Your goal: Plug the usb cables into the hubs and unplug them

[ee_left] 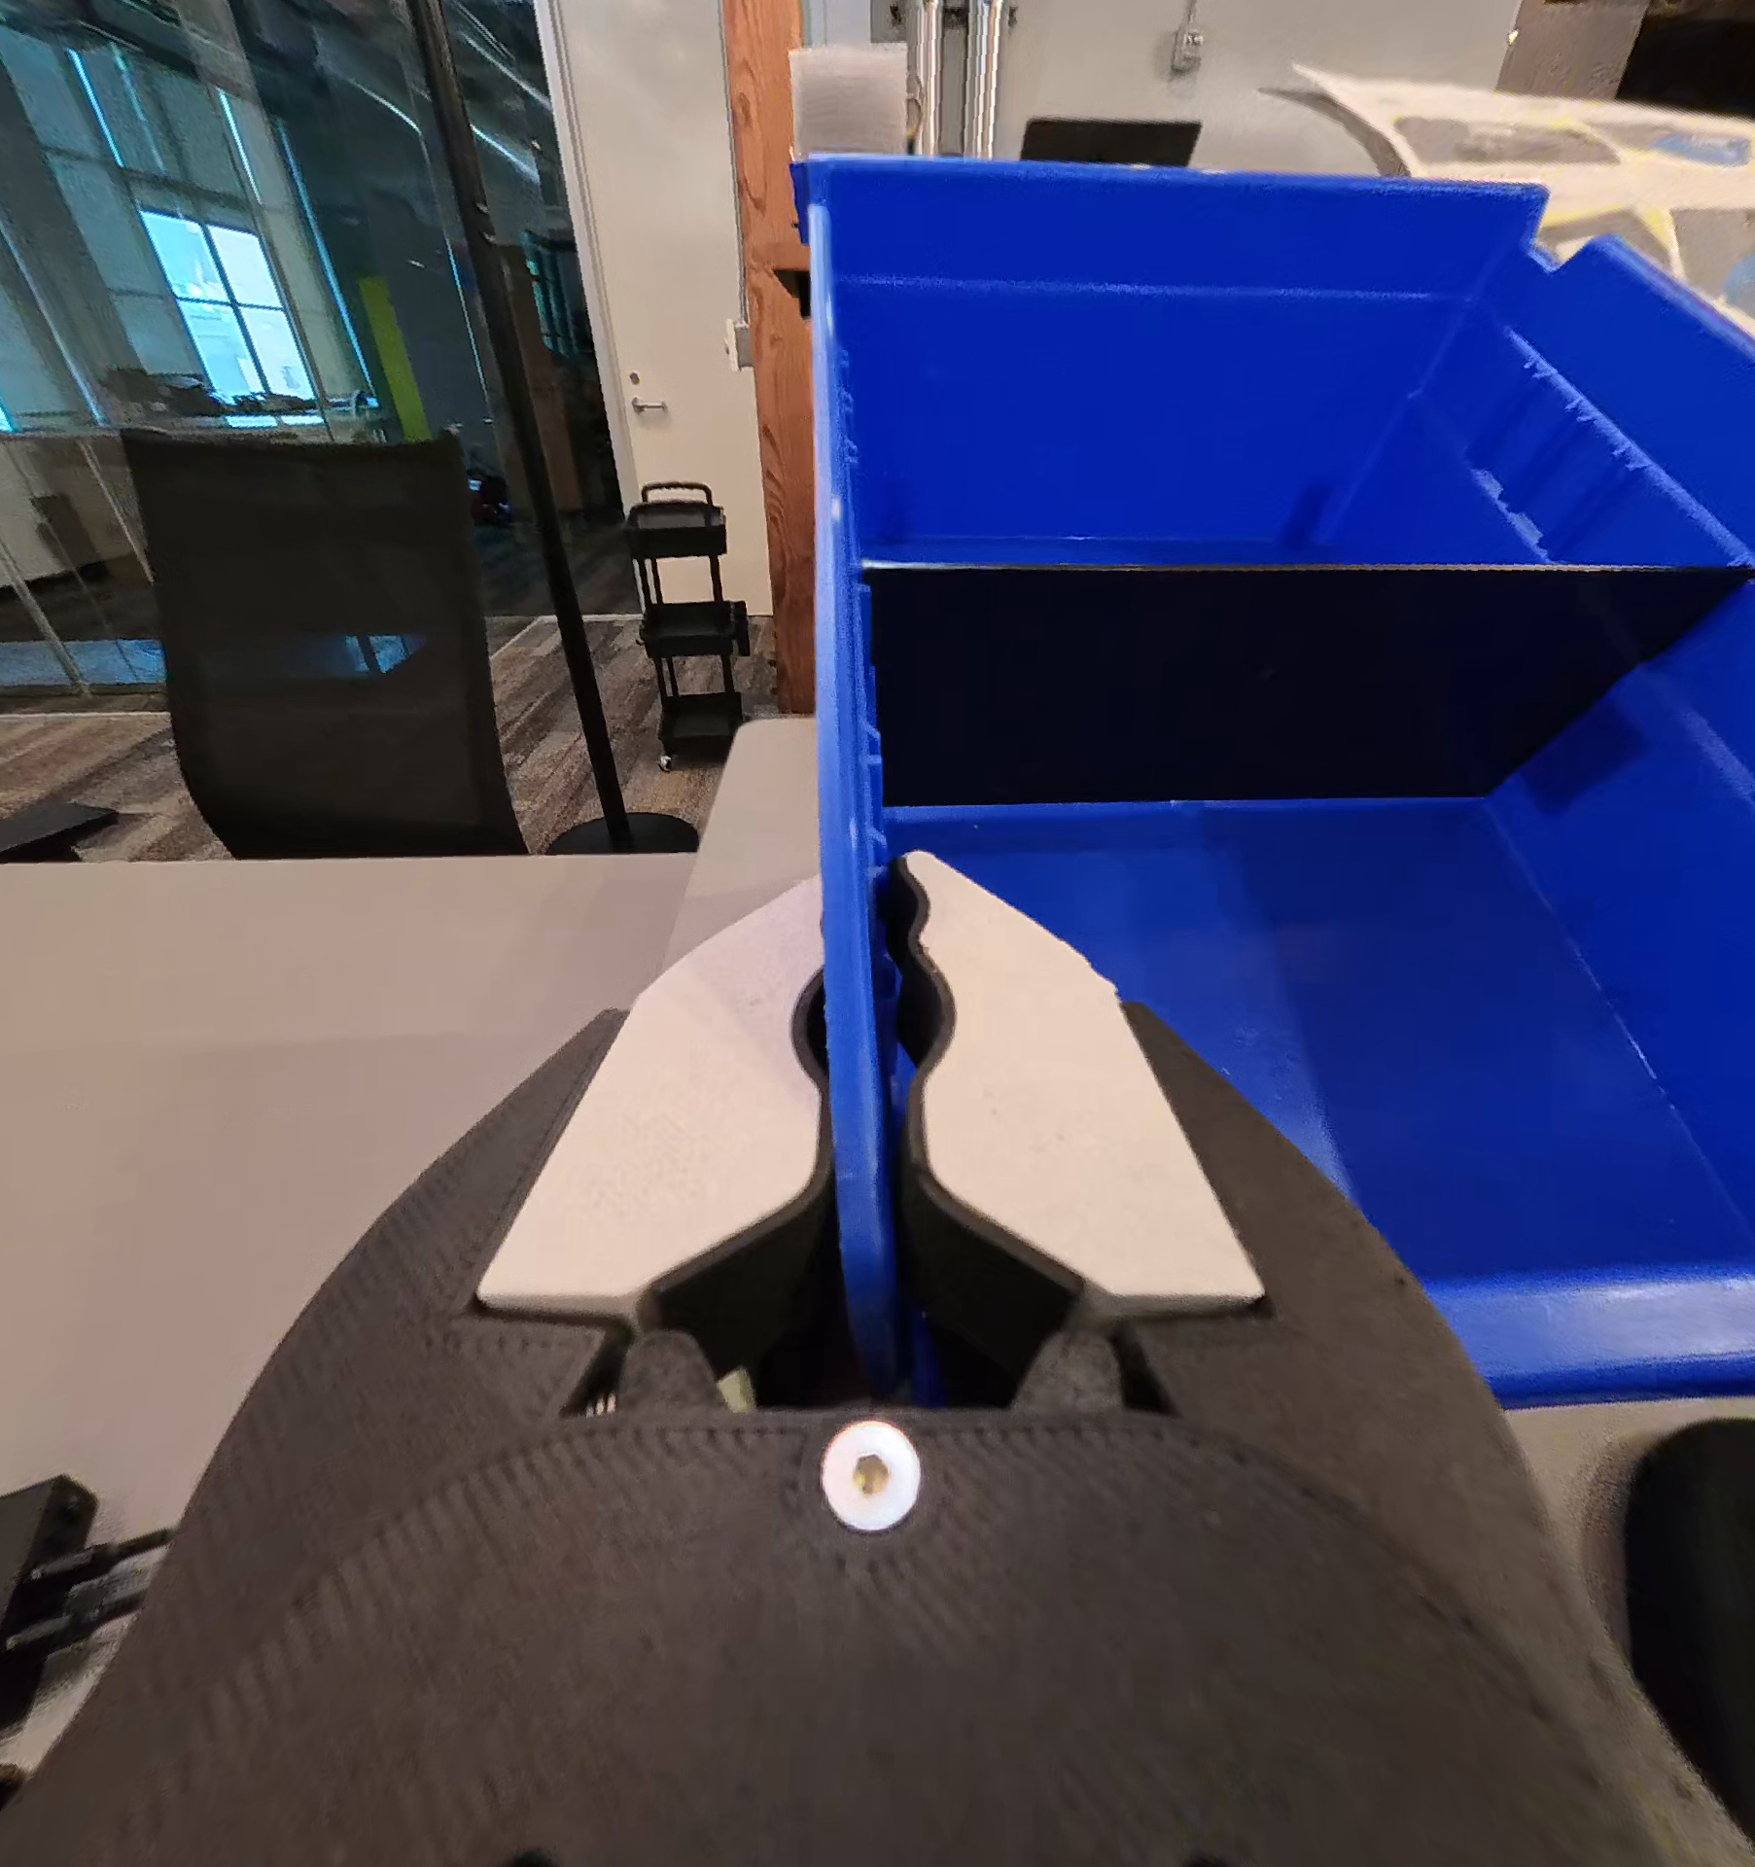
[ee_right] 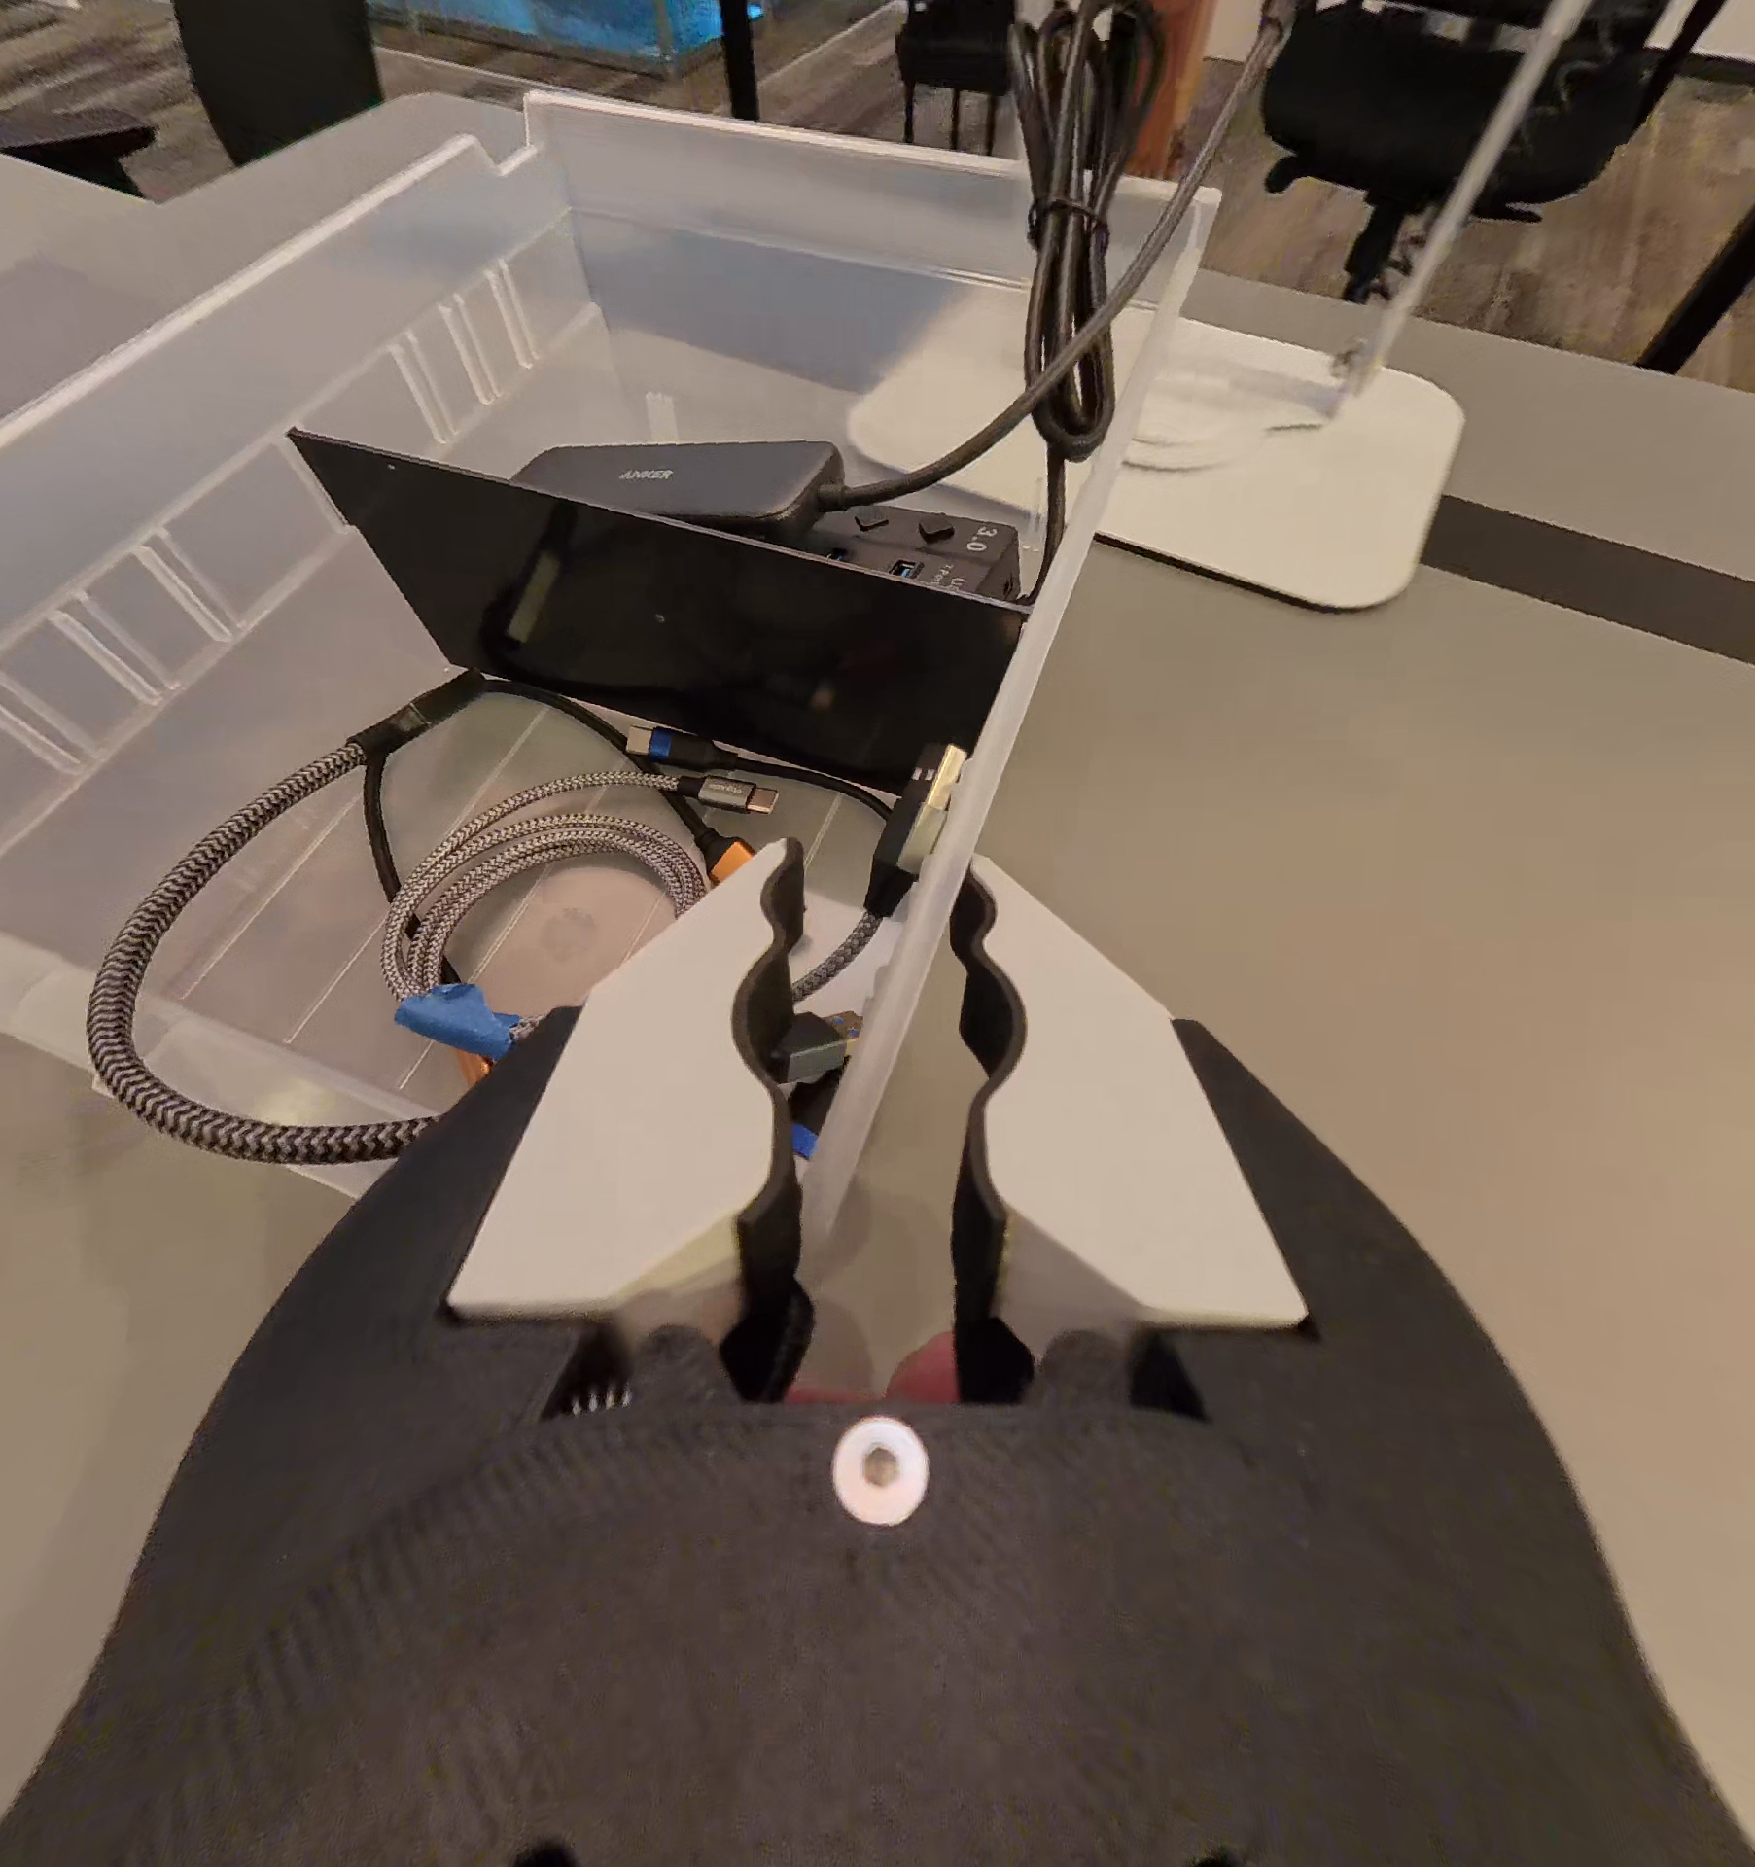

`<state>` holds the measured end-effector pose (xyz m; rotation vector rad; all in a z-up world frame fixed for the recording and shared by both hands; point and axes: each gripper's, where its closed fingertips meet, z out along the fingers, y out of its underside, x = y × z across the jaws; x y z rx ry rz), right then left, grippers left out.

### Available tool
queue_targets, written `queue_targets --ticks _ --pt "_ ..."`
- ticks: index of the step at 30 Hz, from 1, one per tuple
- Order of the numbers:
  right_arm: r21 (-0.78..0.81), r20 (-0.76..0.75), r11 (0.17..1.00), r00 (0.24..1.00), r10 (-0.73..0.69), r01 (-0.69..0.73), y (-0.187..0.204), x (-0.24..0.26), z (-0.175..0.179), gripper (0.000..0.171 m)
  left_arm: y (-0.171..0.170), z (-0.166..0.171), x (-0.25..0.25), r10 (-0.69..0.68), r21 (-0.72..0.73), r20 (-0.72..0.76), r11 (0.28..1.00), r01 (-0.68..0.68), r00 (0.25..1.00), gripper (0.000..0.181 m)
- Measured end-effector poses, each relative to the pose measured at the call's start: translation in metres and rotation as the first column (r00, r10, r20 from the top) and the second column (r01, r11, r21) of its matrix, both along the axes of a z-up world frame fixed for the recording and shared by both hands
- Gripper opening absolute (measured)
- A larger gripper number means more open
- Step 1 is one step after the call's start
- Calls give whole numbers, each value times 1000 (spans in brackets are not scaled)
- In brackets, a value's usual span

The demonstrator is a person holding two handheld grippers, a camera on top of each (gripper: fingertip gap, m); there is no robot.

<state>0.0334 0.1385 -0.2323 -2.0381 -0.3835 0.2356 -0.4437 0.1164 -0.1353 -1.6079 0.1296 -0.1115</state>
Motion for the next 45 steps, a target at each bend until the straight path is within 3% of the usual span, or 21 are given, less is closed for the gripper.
queue_targets --ticks 5,18,26,36,40,45 --pt "7 -37 1000 999 29 -29 10 -50 0 25 -5 15 -11 9 34 18 999 -10 1000 5" --pt "17 -129 991 982 136 -135 30 -173 1 62 -17 38 -55 88 86 49 992 -92 995 5" --pt "2 -177 981 966 189 -192 48 -239 0 59 -24 44 -76 129 102 60 986 -135 990 5" --pt "-66 -263 932 908 327 -355 33 -336 -12 88 -33 55 -93 166 124 61 977 -172 984 5" --pt "-69 -274 917 891 361 -393 28 -341 -7 100 -35 61 -88 158 138 54 977 -164 986 5" --pt "18 -236 930 902 362 -368 25 -297 23 107 -29 64 -63 116 142 37 982 -120 993 5"
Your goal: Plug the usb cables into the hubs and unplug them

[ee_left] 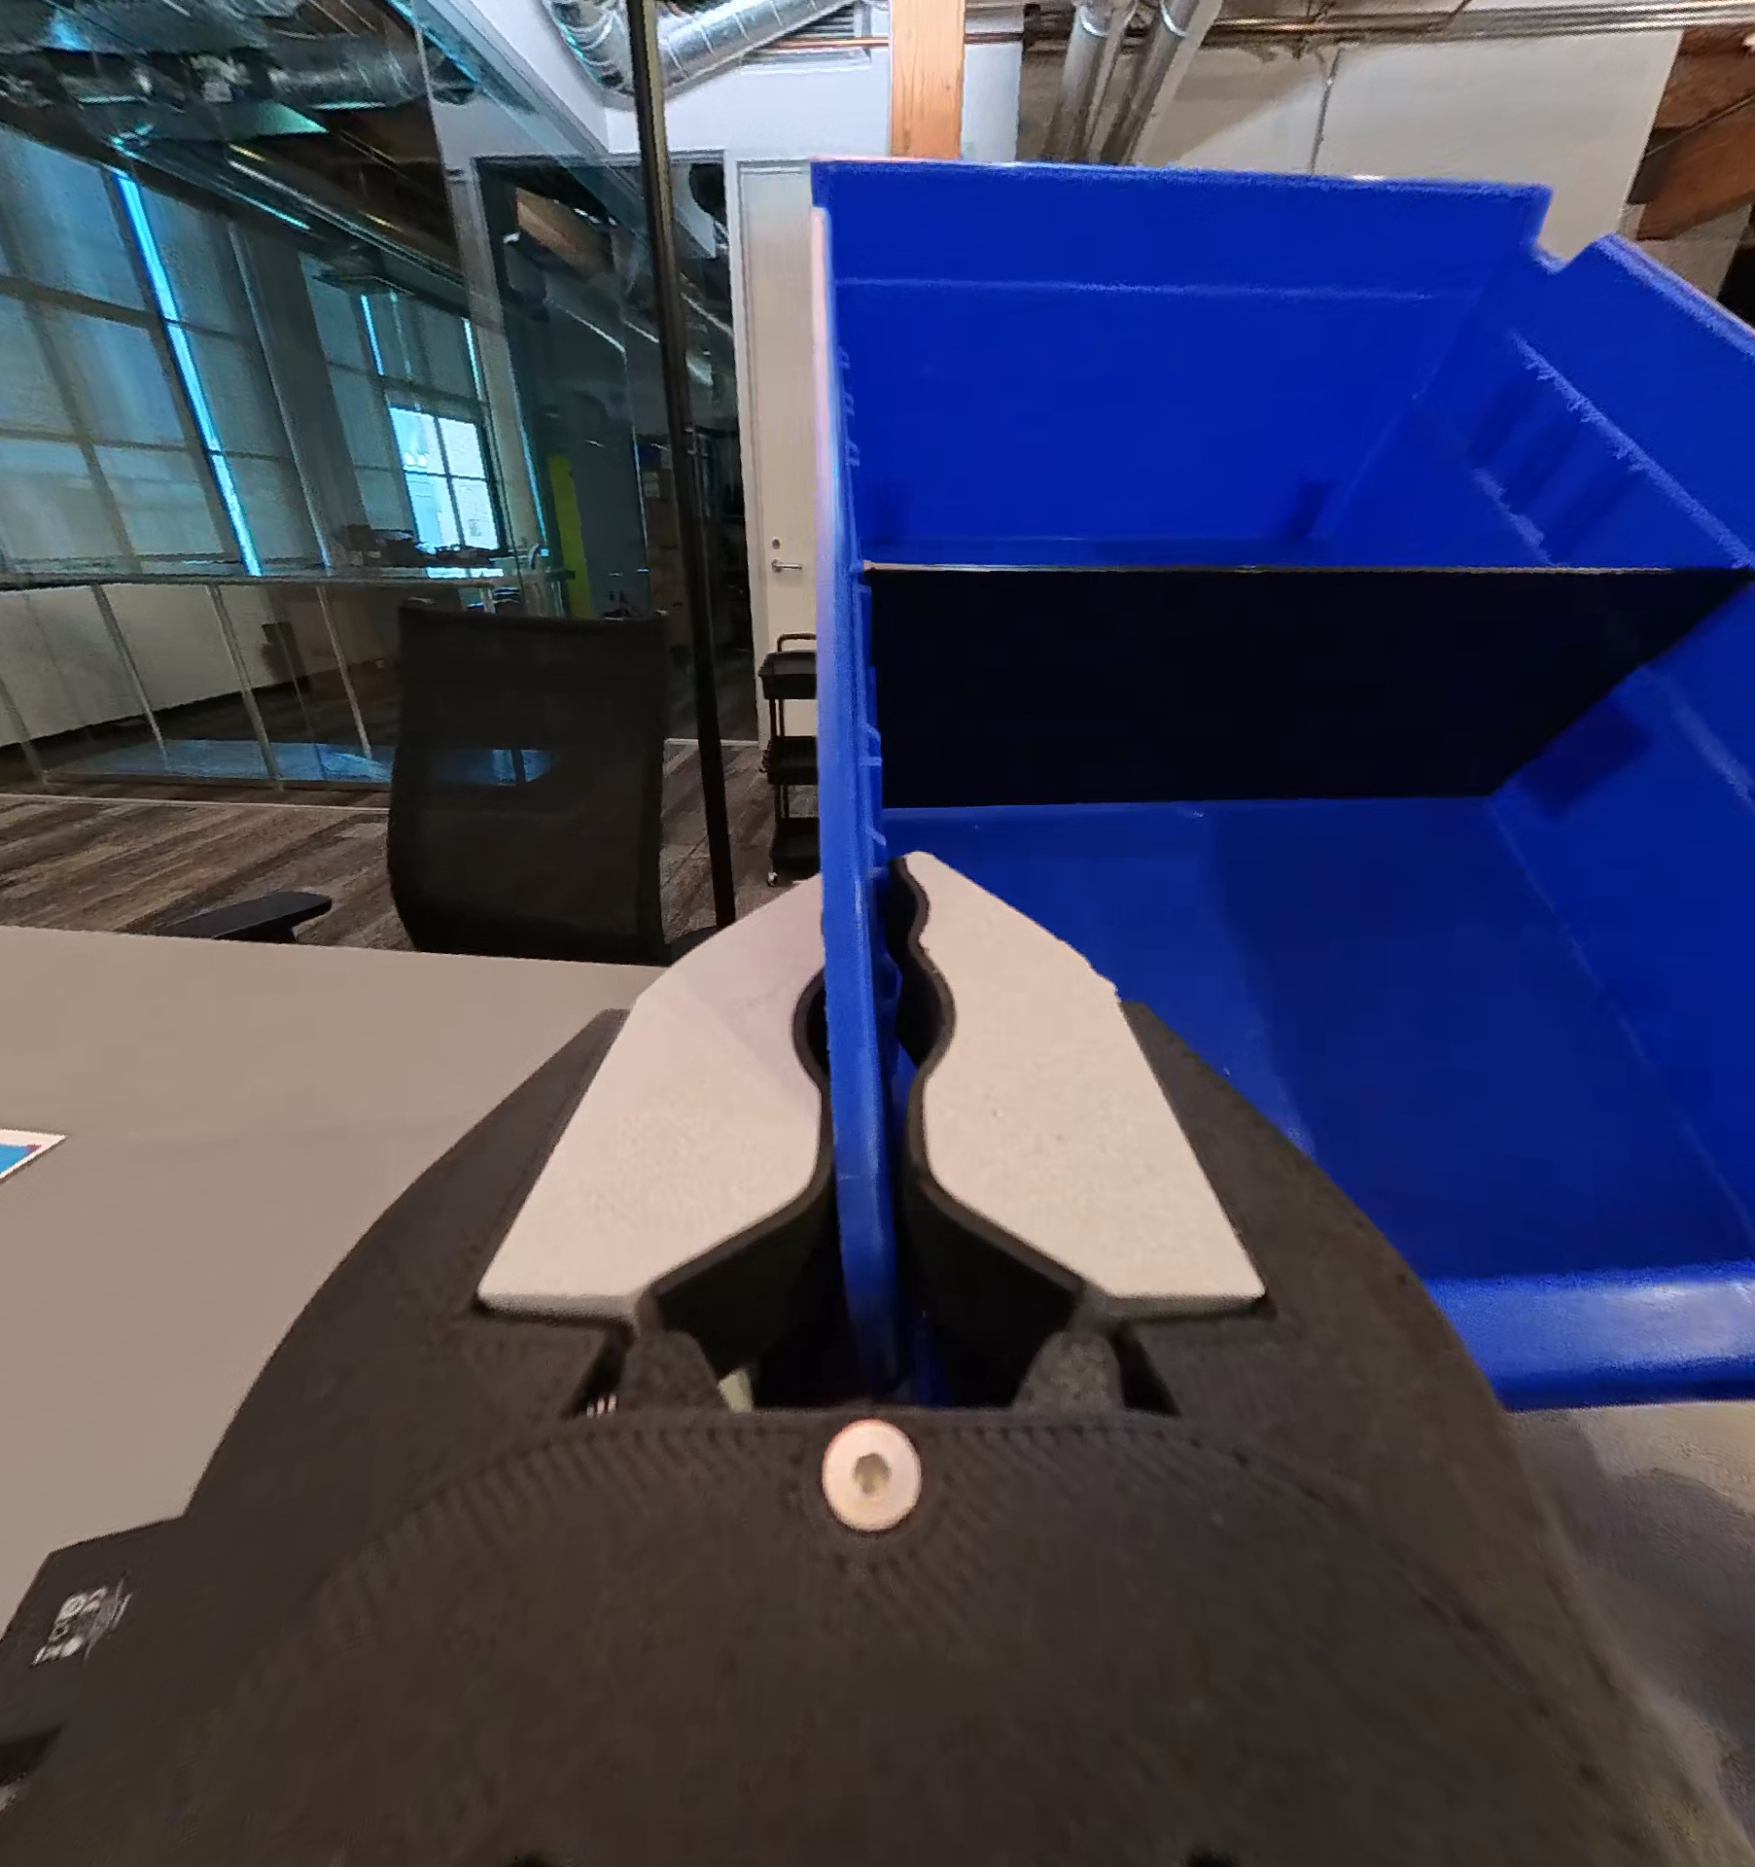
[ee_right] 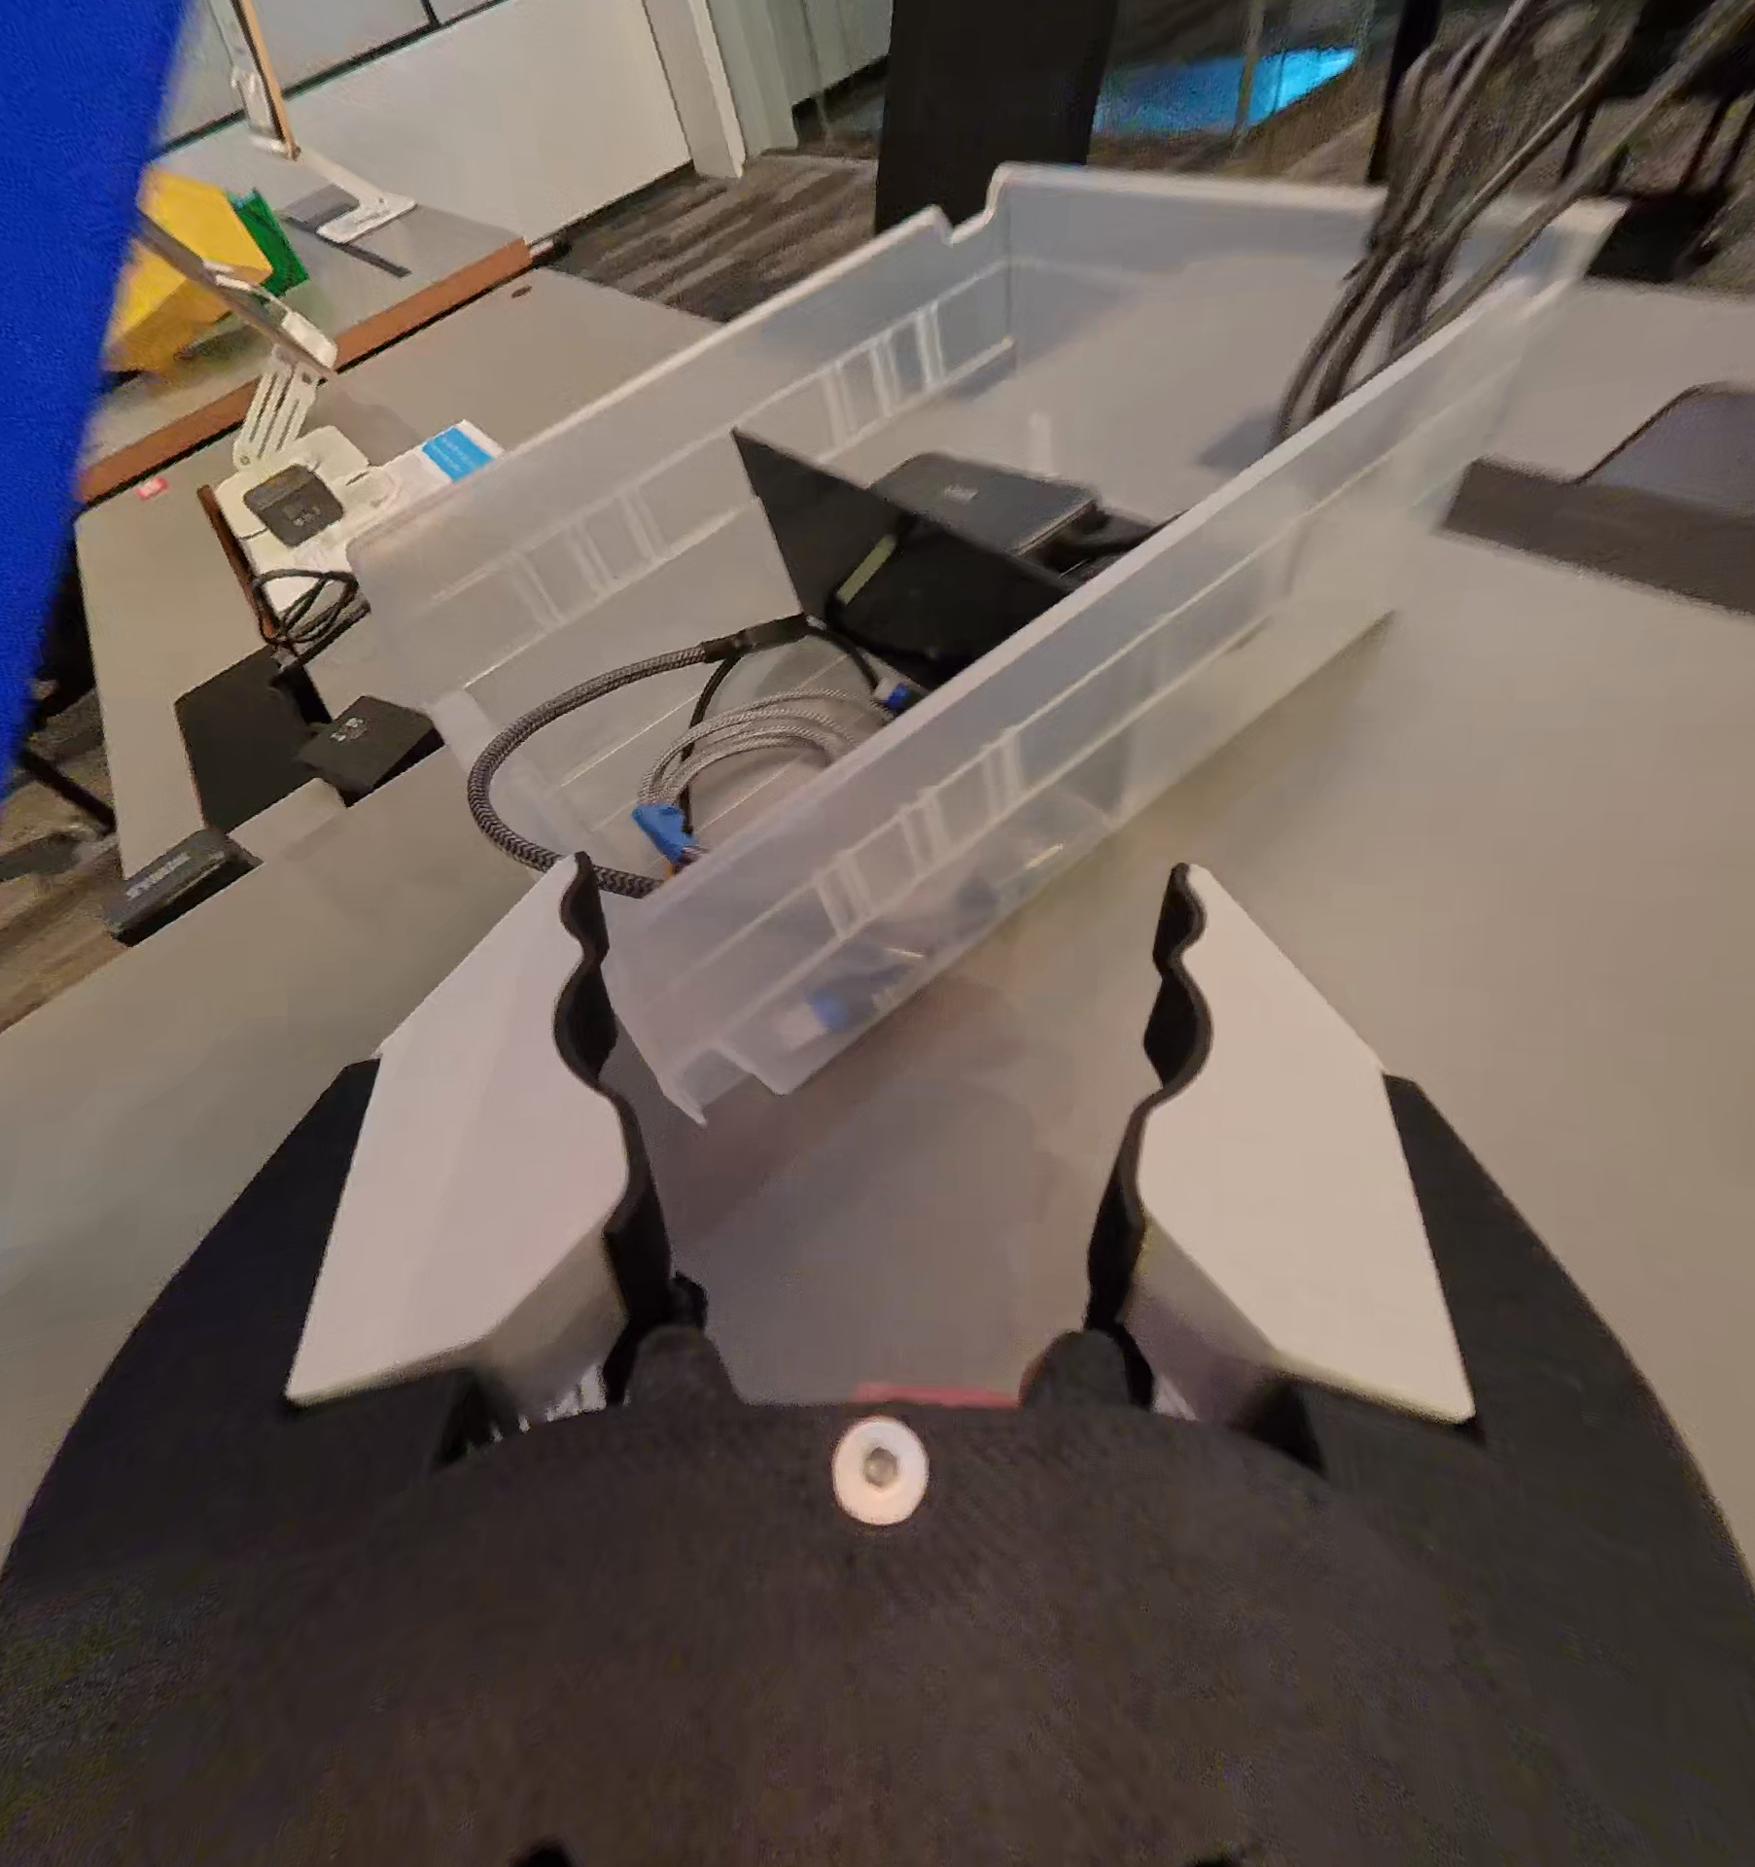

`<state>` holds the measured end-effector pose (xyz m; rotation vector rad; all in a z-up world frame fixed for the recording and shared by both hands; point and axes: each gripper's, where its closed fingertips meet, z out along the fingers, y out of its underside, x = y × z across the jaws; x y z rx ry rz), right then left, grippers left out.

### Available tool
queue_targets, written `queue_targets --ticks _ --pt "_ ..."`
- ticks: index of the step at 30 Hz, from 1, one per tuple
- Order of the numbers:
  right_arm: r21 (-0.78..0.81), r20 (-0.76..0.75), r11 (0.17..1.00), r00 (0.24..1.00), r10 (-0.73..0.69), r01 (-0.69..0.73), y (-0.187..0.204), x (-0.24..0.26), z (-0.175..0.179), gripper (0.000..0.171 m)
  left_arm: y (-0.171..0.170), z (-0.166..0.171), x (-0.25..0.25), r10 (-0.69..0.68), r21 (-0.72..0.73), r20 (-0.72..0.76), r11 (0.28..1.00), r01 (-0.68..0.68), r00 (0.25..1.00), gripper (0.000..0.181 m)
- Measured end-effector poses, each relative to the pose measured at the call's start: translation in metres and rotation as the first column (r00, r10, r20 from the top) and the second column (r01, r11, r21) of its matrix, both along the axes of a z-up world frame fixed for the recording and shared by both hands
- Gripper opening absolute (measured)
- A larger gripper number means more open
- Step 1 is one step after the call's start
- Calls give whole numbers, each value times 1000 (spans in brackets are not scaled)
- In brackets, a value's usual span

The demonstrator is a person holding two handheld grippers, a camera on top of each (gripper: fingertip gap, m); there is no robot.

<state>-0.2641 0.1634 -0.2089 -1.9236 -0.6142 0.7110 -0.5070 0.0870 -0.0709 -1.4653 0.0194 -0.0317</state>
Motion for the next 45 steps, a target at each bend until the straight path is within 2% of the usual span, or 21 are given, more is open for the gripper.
queue_targets --ticks 5,8,12,16,18,20,24,28,34,40,45 --pt "195 -3 980 1000 -25 25 -16 69 62 111 11 1 45 -69 -9 -14 998 69 998 5" --pt "232 -36 972 998 52 -42 -48 102 93 116 22 5 80 -115 -8 -32 993 115 993 5" --pt "299 -55 947 988 143 -120 -104 128 119 127 40 15 145 -205 -5 -58 979 205 977 5" --pt "375 -39 927 998 41 -24 -119 149 127 122 57 20 223 -289 -31 -89 957 288 953 5" --pt "409 -20 911 998 -54 57 -112 170 125 114 63 20 264 -332 -42 -108 943 329 937 5" --pt "402 -48 908 993 -111 121 -107 195 123 99 67 19 304 -382 -55 -119 924 378 916 5" --pt "433 -43 847 946 -322 308 -93 281 124 67 71 18 383 -451 -64 -123 893 446 884 5" --pt "438 -10 797 889 -458 415 -98 360 125 59 72 15 465 -514 -66 -102 858 510 851 5" --pt "344 79 784 816 -572 516 -111 471 98 55 72 -13 586 -610 -134 -69 790 599 789 5" --pt "160 167 763 744 -647 627 -124 568 36 54 72 -91 694 -673 -305 4 703 642 739 5" --pt "37 207 742 721 -661 669 -136 610 -19 56 63 -144 741 -699 -413 -17 656 632 715 5"
